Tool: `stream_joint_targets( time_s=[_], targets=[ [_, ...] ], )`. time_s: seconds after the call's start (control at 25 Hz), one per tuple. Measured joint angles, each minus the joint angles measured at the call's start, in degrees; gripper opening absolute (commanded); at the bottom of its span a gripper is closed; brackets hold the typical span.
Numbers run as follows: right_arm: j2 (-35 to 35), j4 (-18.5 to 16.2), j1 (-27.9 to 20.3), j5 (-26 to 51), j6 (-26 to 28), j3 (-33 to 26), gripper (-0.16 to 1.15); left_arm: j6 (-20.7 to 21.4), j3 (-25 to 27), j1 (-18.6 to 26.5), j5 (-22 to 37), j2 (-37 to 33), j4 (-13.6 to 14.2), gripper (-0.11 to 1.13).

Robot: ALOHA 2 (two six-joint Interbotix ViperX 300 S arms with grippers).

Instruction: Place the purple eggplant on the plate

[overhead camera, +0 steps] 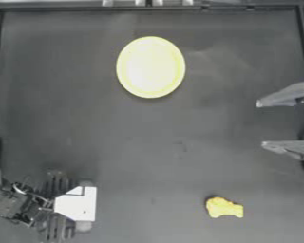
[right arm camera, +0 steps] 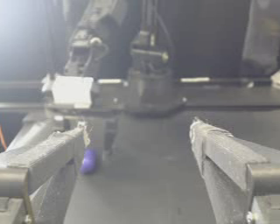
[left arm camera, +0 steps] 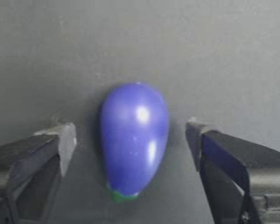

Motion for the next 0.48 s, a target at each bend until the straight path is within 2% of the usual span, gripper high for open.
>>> stream_joint_targets(
  time_s=[0.08,0.16,0.32,0.4,0.48],
  targets=[
    [0.09,0.00,-0.09,-0.09,0.00,0.00,0.99,-0.09,0.00,0.00,-0.88,0.35,0.00,0.98],
    [0.00,0.00,-0.09,-0.26,0.00,0.00,0.99,-0.09,0.00,0.09,-1.23,0.62,-0.35,0.89],
    [0.09,0.00,-0.09,-0.26,0.00,0.00,0.99,-0.09,-0.09,0.44,-1.41,0.70,-1.76,0.49],
    [0.00,0.00,0.00,-0.26,0.00,0.00,0.99,0.00,-0.26,0.53,-1.41,0.70,-2.02,0.34],
    [0.09,0.00,-0.09,-0.26,0.00,0.00,0.99,0.09,-0.35,0.62,-1.49,0.79,-2.11,0.35]
  ],
)
